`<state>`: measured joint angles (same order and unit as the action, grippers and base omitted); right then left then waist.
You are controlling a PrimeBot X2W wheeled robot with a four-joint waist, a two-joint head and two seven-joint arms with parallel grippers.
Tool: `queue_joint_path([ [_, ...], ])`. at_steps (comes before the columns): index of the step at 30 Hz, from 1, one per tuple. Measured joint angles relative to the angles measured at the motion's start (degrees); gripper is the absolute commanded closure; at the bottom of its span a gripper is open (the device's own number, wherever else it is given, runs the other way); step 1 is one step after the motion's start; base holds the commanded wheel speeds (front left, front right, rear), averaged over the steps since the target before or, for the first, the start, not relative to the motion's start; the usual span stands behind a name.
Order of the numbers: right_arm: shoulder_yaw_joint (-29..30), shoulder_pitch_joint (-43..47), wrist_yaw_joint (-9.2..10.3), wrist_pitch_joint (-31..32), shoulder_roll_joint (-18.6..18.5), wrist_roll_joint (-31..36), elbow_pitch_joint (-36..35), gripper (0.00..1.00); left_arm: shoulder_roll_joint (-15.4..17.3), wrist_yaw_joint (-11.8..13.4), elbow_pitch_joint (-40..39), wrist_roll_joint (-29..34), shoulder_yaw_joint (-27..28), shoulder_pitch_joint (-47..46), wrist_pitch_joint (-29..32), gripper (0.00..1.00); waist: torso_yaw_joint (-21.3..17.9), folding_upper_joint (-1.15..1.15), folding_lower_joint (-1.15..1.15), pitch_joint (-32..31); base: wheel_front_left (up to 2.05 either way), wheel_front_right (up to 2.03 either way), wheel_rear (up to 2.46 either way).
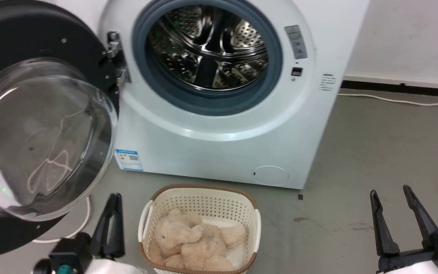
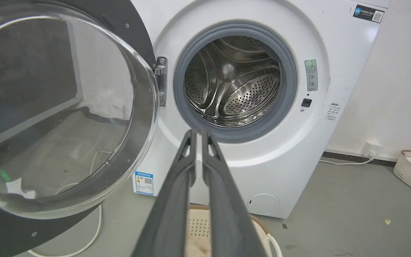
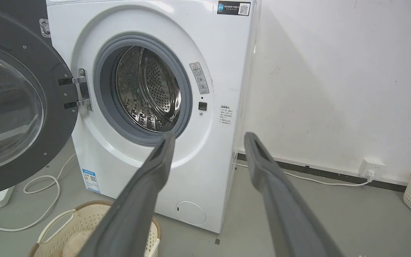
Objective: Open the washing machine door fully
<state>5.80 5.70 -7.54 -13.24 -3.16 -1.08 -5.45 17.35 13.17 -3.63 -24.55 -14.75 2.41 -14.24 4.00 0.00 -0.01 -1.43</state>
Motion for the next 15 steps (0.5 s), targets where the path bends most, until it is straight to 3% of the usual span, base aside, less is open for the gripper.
queue_joint_path([
  [1,-0.01,0.13,0.0,0.0,0.0,-0.02,0.0,0.0,-0.2,0.37,0.03,0.42,-0.53,0.47,0.0,0.06,-0.47,0.0,0.0,-0.08,0.0,0.0,0.0],
  [2,-0.01,0.21,0.0,0.0,0.0,-0.11,0.01,0.0,-0.25,0.56,0.11,0.93,-1.18,0.92,0.01,0.0,-0.89,0.0,0.01,-0.11,0.0,0.0,0.0],
  [15,-0.02,0.9,0.0,-0.57,0.04,-1.02,2.85,0.0,-1.16,2.32,3.32,4.8,-5.06,2.42,0.07,0.0,-3.59,0.0,0.01,-0.11,0.0,0.0,0.0],
])
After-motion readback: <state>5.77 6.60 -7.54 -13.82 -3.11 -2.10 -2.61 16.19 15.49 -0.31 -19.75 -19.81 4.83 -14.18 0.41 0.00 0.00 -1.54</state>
